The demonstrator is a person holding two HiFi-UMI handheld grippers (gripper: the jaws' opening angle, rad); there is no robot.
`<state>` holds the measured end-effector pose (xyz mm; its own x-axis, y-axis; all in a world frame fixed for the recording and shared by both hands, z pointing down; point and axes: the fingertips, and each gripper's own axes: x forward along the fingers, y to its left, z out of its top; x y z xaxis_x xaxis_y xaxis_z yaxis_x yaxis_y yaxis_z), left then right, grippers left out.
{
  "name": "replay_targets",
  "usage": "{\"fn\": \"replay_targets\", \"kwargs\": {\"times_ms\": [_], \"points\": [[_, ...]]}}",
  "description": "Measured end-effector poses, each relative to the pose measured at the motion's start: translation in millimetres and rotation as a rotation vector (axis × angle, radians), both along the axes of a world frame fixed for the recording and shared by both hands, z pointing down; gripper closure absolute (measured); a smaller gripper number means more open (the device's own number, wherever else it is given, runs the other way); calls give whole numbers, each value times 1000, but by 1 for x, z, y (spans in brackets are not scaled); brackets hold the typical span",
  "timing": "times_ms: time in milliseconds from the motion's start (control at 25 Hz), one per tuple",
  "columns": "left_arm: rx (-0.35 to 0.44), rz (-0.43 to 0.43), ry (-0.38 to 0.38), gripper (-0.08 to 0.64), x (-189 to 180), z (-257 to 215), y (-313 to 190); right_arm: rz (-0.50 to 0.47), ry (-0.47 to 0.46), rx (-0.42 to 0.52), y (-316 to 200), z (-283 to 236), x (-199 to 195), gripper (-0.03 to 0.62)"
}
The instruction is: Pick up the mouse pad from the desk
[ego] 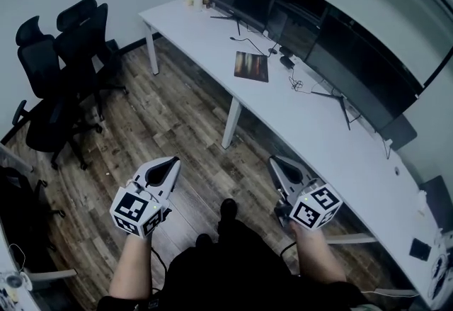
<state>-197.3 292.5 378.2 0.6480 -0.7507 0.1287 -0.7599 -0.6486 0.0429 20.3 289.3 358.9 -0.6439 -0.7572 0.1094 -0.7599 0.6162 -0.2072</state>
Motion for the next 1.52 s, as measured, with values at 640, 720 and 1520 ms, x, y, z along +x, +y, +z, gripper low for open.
{"fn": "replay_targets", "kwargs": {"times_ms": [640,720,1520], "points": [[-82,-21,-59,553,71,20,-192,-47,-78,-56,-202,34,60,588],[-91,-16,-95,554,86,25,-220,-49,-86,-64,-234,36,73,588],[-119,4,-139,554,181,18,-358,-95,-59,-58,-366,44,140,588]]}}
